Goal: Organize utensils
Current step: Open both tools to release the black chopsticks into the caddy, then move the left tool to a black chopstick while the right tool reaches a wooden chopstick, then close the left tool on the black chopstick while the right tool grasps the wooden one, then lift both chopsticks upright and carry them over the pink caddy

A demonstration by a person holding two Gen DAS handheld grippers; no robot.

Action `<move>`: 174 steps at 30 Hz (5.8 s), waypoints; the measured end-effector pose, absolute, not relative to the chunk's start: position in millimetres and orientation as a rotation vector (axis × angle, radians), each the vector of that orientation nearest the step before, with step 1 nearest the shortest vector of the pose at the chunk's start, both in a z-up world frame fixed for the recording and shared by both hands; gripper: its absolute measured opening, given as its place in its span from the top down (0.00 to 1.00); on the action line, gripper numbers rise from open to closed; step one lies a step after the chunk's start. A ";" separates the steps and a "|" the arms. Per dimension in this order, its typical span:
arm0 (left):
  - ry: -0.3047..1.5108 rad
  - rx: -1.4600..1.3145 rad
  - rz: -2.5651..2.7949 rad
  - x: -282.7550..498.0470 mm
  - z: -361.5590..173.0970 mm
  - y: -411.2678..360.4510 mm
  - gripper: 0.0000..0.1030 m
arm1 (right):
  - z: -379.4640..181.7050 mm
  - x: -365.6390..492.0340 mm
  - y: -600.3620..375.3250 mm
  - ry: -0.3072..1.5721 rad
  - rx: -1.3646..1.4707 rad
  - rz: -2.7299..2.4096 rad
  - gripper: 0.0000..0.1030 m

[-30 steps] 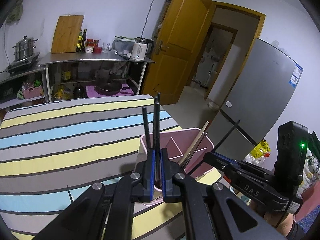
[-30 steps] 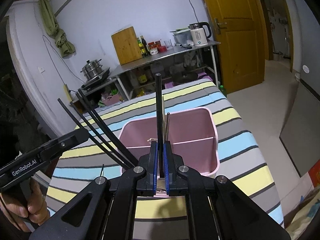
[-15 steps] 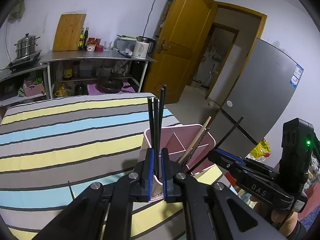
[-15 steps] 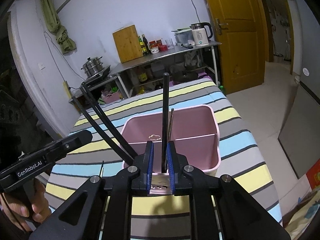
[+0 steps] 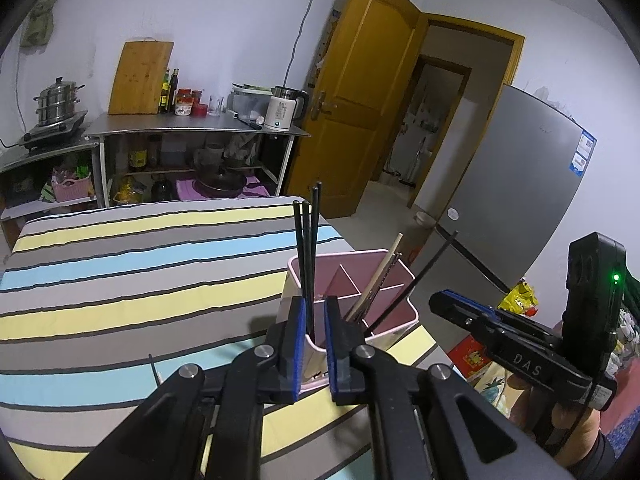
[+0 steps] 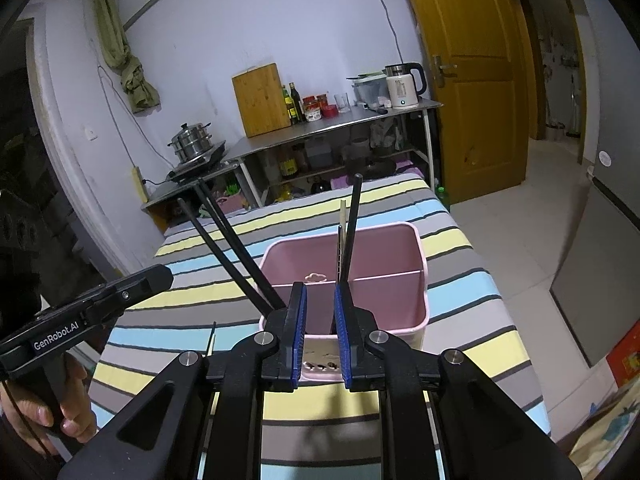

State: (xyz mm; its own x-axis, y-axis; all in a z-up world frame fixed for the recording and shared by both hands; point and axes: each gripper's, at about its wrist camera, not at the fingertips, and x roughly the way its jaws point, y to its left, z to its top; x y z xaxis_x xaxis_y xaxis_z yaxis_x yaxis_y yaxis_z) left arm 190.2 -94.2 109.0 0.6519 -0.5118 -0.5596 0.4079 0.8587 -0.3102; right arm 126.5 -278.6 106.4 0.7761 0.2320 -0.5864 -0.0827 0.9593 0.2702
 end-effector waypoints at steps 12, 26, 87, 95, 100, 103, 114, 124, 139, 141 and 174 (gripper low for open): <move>0.669 -0.156 -0.482 155.8 104.3 -71.7 0.92 | 116.0 97.6 -264.1 0.621 0.192 0.217 0.86; 0.778 -0.178 -0.379 138.7 51.2 -30.3 0.92 | 87.9 85.4 -233.8 0.695 0.181 0.312 0.86; 0.935 -0.145 0.028 149.3 -68.9 71.7 0.94 | -8.3 128.9 -138.2 0.928 0.115 0.488 0.86; 0.967 -0.203 -0.032 176.9 -69.0 84.6 0.94 | -20.2 146.0 -114.5 0.960 0.100 0.515 0.86; 0.973 -0.170 -0.054 195.0 -69.0 83.9 0.94 | -25.9 160.3 -102.0 0.974 0.086 0.517 0.86; 0.970 -0.138 -0.060 196.2 -69.4 81.4 0.94 | -31.1 168.7 -95.8 0.988 0.087 0.515 0.86; 0.939 -0.123 -0.067 185.1 -71.1 83.0 0.94 | -49.8 195.7 -65.5 1.034 0.033 0.495 0.86; 0.924 -0.144 -0.074 181.4 -72.3 87.2 0.94 | -55.8 215.6 -47.3 1.047 -0.047 0.429 0.86; 0.961 -0.137 -0.072 187.8 -69.1 87.8 0.95 | -41.0 213.7 -36.6 1.031 -0.102 0.442 0.94; 0.961 -0.149 -0.073 186.4 -66.6 88.6 0.95 | -30.6 210.3 -38.9 1.009 -0.094 0.457 0.94; 0.740 -0.156 -0.244 132.6 81.4 41.8 0.95 | 99.7 136.4 -136.4 0.736 0.099 0.427 0.94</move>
State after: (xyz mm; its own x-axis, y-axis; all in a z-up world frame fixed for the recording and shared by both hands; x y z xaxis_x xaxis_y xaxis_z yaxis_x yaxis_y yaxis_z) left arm 132.6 41.8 81.4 0.7119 -0.2738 -0.6467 0.1641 0.9602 -0.2259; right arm 136.4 -136.4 99.7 0.6596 0.4108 -0.6294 -0.3421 0.9098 0.2352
